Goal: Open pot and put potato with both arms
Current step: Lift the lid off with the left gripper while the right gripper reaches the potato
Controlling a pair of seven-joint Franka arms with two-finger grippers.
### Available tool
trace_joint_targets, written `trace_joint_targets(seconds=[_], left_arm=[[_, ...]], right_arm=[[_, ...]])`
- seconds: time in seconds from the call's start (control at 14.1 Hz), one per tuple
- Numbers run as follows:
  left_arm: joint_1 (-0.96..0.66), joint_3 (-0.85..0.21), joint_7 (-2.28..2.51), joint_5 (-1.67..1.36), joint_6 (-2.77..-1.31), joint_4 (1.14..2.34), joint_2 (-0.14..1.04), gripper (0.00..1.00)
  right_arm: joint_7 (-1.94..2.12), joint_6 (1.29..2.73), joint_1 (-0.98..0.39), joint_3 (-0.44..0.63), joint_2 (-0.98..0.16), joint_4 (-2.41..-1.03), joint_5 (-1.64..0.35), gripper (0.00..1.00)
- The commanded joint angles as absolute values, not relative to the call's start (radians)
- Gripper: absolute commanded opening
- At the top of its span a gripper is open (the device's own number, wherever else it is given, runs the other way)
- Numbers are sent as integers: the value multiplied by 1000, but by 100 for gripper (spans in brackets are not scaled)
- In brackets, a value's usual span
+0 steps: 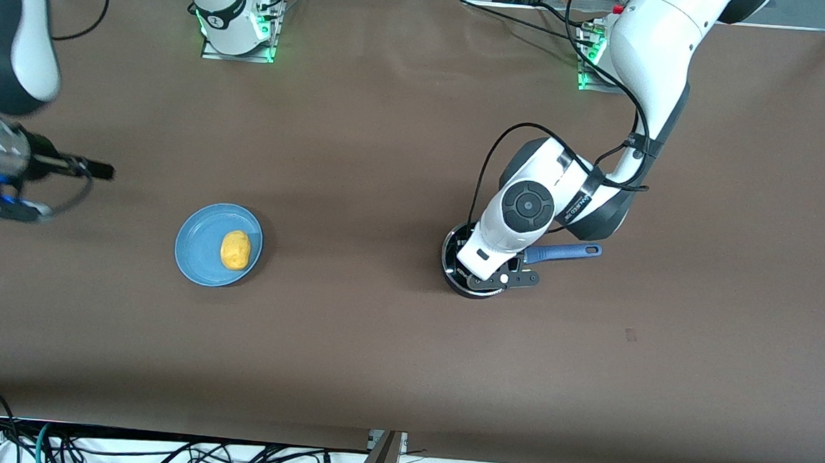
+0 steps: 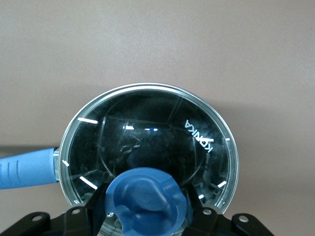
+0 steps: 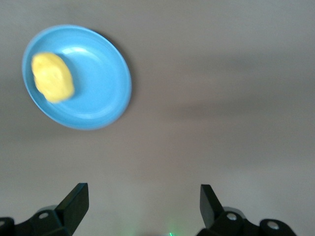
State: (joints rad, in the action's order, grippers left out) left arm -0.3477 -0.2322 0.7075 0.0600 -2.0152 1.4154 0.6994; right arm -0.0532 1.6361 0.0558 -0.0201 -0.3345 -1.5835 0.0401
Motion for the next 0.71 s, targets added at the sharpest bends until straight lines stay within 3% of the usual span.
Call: trace_joint_targets(seconds=[0.0, 0.36, 0.64], left_arm=[[-331, -242, 666, 77, -2026, 1434, 681, 56], [-266, -244, 583, 63, -1991, 1427, 615, 54], [-137, -241, 423, 52, -1951, 1430, 537, 54]], right_arm=[[-40, 1779, 20, -44, -458, -1565, 5, 100], [-133, 2115, -90, -46, -653, -1563, -84, 99], [-250, 2217, -149, -44, -718, -1574, -75, 99]])
